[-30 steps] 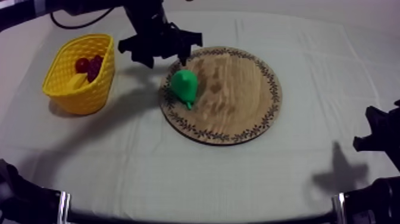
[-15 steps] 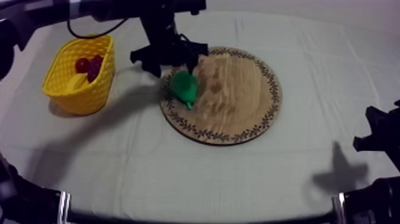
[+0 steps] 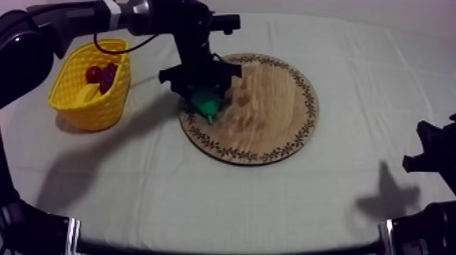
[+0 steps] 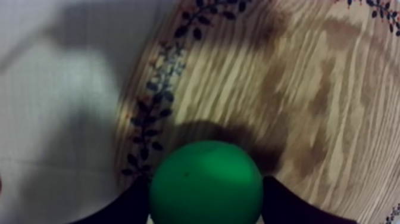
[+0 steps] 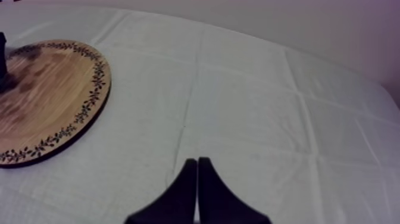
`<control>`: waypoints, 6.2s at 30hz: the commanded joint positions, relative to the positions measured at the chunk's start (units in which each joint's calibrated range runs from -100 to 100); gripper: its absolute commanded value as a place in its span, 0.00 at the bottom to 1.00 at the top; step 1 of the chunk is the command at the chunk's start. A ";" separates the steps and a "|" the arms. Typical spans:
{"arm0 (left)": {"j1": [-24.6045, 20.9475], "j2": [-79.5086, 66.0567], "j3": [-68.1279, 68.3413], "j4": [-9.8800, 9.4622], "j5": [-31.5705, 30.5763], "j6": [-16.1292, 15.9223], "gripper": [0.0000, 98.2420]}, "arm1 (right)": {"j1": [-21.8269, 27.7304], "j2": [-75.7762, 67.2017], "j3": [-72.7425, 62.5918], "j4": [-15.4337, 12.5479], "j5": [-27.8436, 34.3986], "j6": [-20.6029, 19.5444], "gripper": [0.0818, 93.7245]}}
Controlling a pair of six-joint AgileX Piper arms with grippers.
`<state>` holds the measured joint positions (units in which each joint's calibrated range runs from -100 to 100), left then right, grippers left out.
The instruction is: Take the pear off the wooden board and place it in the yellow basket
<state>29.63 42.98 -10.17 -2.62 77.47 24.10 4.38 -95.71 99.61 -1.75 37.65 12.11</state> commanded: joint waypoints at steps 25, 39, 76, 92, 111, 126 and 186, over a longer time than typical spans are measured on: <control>-2.39 -12.42 4.24 -0.94 -0.47 -3.49 0.37 | -0.02 -0.05 0.05 0.02 0.01 -0.02 0.00; -11.65 -42.97 22.57 -1.57 1.14 -11.65 0.37 | -0.02 -0.05 0.05 0.02 0.01 -0.02 0.00; -26.80 -30.20 22.21 -3.24 -7.68 -18.60 0.65 | -0.02 -0.05 0.05 0.02 0.01 -0.02 0.00; -27.84 -35.56 24.69 -4.46 -11.02 -18.10 0.63 | -0.02 -0.05 0.05 0.02 0.01 -0.02 0.00; -29.29 -70.12 47.02 -1.20 -29.24 -21.62 0.00 | -0.02 -0.05 0.05 0.02 0.01 -0.02 0.00; -25.11 -112.05 80.51 -4.61 -39.25 -20.29 0.00 | -0.02 -0.05 0.05 0.02 0.01 -0.02 0.00; -25.98 -142.98 110.06 0.43 -45.65 -27.71 0.00 | -0.09 -0.05 0.05 0.02 0.01 -0.02 0.00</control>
